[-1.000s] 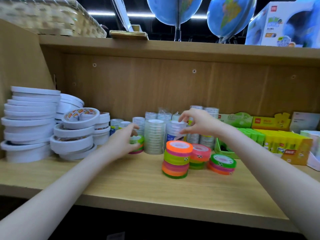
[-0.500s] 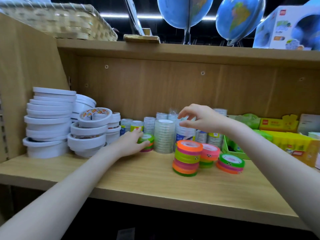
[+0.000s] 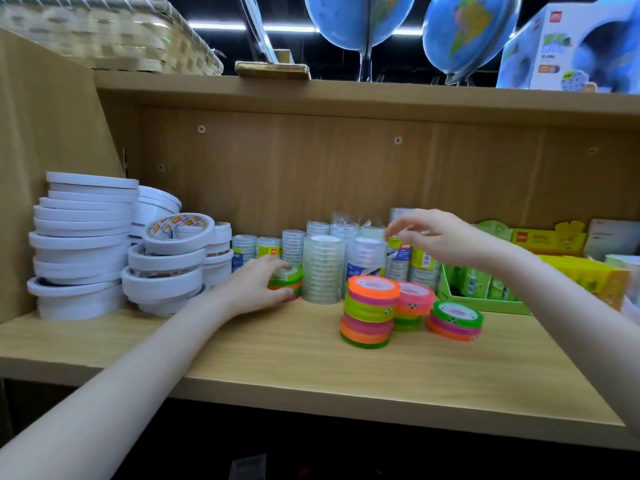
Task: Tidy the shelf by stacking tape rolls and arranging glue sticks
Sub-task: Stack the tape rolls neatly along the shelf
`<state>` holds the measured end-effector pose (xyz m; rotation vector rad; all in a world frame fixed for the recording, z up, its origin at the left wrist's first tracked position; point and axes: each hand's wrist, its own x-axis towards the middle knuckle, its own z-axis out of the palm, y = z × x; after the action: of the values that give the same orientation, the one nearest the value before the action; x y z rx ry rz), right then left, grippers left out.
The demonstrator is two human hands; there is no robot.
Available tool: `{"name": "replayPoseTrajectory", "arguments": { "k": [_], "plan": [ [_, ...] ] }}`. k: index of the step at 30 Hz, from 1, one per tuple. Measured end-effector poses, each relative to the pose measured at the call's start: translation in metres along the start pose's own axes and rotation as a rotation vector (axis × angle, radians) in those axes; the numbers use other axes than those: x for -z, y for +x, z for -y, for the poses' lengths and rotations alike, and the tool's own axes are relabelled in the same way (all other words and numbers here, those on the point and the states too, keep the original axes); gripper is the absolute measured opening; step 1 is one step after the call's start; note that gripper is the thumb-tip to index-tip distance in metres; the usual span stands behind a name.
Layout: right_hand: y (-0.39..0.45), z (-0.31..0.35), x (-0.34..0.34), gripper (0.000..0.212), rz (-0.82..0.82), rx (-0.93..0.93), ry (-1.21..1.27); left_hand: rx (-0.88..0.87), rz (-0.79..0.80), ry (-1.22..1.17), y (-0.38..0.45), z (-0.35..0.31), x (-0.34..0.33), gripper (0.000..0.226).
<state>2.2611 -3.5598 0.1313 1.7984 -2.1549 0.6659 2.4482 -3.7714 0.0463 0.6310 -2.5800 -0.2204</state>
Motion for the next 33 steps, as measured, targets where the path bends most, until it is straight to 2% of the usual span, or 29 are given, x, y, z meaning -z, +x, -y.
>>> {"name": "replayPoseTrajectory", "arguments": {
  "k": [3,6,8,10,12,17,22,25,29,33],
  "plan": [
    [-0.028,-0.015,0.001,0.02,0.106,-0.03,0.003,-0.018,-0.037,-0.084,-0.012,0.0,0.006,0.037],
    [-0.051,-0.026,-0.007,0.017,0.225,-0.075,0.109,-0.049,-0.017,-0.177,-0.027,-0.006,0.011,0.03],
    [-0.058,-0.027,-0.017,0.031,0.268,-0.107,0.078,-0.063,0.019,-0.238,-0.037,-0.015,0.015,0.032],
    [-0.058,-0.024,-0.029,0.046,0.249,-0.126,-0.006,-0.073,0.067,-0.266,-0.045,-0.025,0.016,0.043],
    [-0.054,-0.02,-0.042,0.052,0.211,-0.121,-0.072,-0.072,0.102,-0.284,-0.051,-0.034,0.014,0.045],
    [-0.046,-0.009,-0.05,0.032,0.188,-0.141,-0.023,-0.027,-0.003,-0.271,-0.056,-0.043,0.008,0.042],
    [-0.055,-0.009,-0.034,0.036,0.277,-0.17,-0.041,0.011,0.077,-0.328,-0.063,-0.04,0.009,0.047],
    [-0.069,-0.018,-0.018,0.039,0.196,-0.191,0.132,0.009,0.087,-0.392,-0.067,-0.04,0.01,0.049],
    [-0.091,-0.033,-0.016,0.055,0.213,-0.292,0.06,0.042,0.031,-0.467,-0.069,-0.041,0.01,0.048],
    [-0.097,-0.042,-0.029,0.047,0.094,-0.354,0.012,0.095,-0.154,-0.639,-0.066,-0.051,0.018,0.044]
  ]
}}
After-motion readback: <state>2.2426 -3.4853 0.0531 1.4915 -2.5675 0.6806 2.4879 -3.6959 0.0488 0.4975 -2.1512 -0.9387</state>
